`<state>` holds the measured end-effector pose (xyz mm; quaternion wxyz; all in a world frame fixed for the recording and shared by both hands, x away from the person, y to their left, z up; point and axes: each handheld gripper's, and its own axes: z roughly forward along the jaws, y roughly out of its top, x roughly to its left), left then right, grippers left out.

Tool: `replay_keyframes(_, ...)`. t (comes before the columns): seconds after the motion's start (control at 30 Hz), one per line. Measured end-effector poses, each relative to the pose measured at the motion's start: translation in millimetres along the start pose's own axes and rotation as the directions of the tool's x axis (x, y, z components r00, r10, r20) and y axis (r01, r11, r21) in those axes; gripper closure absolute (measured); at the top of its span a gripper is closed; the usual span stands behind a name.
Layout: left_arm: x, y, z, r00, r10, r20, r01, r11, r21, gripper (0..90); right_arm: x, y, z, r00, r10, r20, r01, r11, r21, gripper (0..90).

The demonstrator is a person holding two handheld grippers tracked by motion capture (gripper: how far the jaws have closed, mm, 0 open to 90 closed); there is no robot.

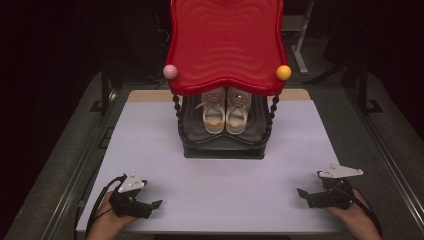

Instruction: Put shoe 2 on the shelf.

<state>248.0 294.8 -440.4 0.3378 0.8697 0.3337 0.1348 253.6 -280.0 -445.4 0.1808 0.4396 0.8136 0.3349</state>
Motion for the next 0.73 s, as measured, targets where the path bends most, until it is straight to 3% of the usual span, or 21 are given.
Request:
replay_keyframes(0.17, 2.3, -4.0, 4.5, 1.0000, 0.002, 0.001, -0.002, 1.0000, -0.002, 12.8, -3.8, -7.7, 5.9, 0.9999, 0.000, 0.014, -0.001, 0.999, 0.037, 1.3)
replay_keyframes(0.33, 4.3, -9.5, 5.5, 1.0000, 0.003, 0.008, -0.003, 0.9989, -0.047, 12.8, -5.7, -10.2, 7.4, 0.9998, 0.021, -0.002, -0.021, 0.999, 0.025, 1.2)
replay_keyframes(0.73, 4.2, -10.8, 5.4, 1.0000, 0.005, 0.005, -0.004, 0.9986, -0.052, 12.8, -5.4, -10.7, 7.5, 0.9998, 0.018, 0.000, -0.018, 1.000, 0.023, 1.1)
